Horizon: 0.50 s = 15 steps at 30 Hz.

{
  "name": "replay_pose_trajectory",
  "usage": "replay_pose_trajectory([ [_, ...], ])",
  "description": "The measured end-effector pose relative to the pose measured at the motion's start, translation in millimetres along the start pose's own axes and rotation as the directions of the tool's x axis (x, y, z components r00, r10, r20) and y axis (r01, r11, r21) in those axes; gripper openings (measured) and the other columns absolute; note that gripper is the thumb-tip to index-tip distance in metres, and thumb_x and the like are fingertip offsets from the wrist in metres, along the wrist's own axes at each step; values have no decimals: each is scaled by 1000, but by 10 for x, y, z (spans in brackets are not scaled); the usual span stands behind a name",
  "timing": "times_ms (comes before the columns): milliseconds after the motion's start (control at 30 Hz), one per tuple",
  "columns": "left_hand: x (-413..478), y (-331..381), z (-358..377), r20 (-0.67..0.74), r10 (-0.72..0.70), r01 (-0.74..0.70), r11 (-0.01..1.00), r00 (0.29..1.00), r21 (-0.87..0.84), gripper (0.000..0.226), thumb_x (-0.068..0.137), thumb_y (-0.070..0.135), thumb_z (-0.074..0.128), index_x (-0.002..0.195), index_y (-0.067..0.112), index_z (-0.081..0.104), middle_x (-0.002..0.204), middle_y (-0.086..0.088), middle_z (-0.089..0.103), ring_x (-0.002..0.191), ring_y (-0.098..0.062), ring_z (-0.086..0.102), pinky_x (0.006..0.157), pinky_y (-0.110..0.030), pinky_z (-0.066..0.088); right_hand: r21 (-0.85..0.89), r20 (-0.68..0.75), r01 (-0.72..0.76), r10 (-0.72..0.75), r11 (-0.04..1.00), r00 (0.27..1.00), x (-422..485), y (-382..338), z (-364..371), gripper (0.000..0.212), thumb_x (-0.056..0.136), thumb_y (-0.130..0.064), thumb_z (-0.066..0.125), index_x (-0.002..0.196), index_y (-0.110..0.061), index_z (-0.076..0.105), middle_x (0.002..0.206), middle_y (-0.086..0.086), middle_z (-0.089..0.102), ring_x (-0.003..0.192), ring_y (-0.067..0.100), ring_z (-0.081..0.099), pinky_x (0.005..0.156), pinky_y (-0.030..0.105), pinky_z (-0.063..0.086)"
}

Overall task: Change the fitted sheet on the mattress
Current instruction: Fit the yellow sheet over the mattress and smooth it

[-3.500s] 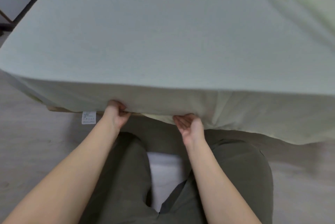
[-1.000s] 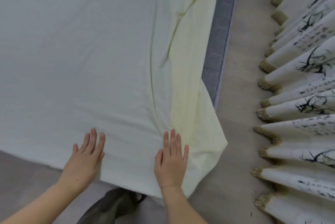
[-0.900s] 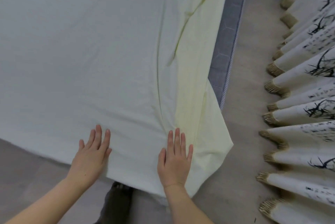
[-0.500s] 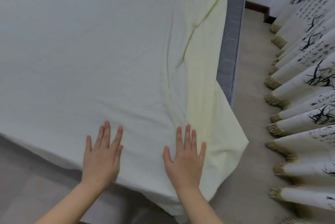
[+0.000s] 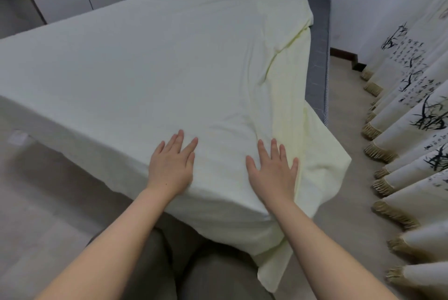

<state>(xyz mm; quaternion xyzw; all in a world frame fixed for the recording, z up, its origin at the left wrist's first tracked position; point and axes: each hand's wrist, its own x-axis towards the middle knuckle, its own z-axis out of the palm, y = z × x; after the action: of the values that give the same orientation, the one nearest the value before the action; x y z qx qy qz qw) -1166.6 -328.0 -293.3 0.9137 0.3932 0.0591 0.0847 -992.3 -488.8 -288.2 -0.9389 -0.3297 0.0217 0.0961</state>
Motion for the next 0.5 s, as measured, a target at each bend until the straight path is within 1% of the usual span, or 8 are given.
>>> replay_pose_trajectory([
  [133, -174, 89, -102, 86, 34, -34, 999, 996, 4, 50, 101, 41, 15, 151, 42, 17, 163, 0, 4, 150, -18, 4, 120, -39, 5, 54, 56, 68, -71, 996, 996, 7, 74, -132, 54, 93, -60, 30, 146, -48, 30, 159, -17, 20, 148, 13, 14, 118, 48, 7],
  [233, -529, 206, -35, 71, 170, -171, 985, 983, 3, 54, 97, 56, 8, 150, 47, 14, 162, 6, 3, 150, -19, 3, 120, -44, 4, 326, 108, 141, -185, 935, 977, -6, 381, -266, 41, 96, -39, 50, 137, -39, 52, 150, -15, 42, 142, 12, 32, 118, 34, 21],
  [300, -843, 303, 78, 15, 289, -287, 954, 957, -84, 57, 93, 66, 7, 148, 52, 11, 162, 12, 1, 150, -15, -3, 120, -47, 0, 472, 23, 89, -113, 877, 993, -103, 691, -314, 40, 95, -23, 54, 135, -26, 56, 141, -6, 53, 135, 15, 45, 109, 24, 30],
  [367, -1132, 399, 252, -32, 310, -306, 910, 950, -280, 61, 93, 69, 19, 149, 51, 3, 161, 17, -8, 148, -10, -15, 118, -45, -4, 469, -108, -2, 60, 883, 992, -295, 968, -306, 47, 97, -20, 53, 143, -15, 46, 148, 4, 46, 137, 22, 39, 111, 29, 25],
  [400, -1236, 465, 357, -53, 252, -252, 884, 966, -394, 69, 93, 66, 30, 150, 47, -3, 160, 16, -14, 146, -8, -19, 117, -41, -6, 497, -104, -90, 162, 863, 981, -401, 1095, -245, 52, 97, -24, 53, 146, -11, 39, 153, 8, 37, 141, 24, 31, 115, 32, 19],
  [433, -1302, 539, 468, -66, 143, -156, 841, 988, -518, 82, 91, 61, 44, 151, 42, -9, 159, 14, -20, 146, -7, -21, 116, -35, -7, 599, -12, -209, 269, 773, 963, -501, 1176, -185, 60, 97, -32, 55, 147, -8, 35, 154, 11, 33, 143, 25, 28, 118, 34, 17],
  [467, -1329, 629, 554, -42, -16, -15, 755, 999, -656, 97, 87, 53, 58, 151, 37, -13, 158, 10, -24, 145, -6, -20, 116, -30, -6, 722, 117, -308, 329, 620, 937, -589, 1217, -125, 67, 94, -44, 56, 146, -7, 35, 151, 11, 36, 140, 26, 33, 119, 38, 20],
  [500, -1327, 710, 628, 53, -197, 163, 599, 979, -784, 110, 82, 46, 69, 151, 33, -16, 158, 6, -24, 144, -4, -16, 114, -25, -3, 809, 234, -375, 337, 452, 912, -652, 1229, -57, 72, 90, -55, 54, 142, -8, 39, 145, 10, 45, 134, 26, 41, 116, 45, 28],
])
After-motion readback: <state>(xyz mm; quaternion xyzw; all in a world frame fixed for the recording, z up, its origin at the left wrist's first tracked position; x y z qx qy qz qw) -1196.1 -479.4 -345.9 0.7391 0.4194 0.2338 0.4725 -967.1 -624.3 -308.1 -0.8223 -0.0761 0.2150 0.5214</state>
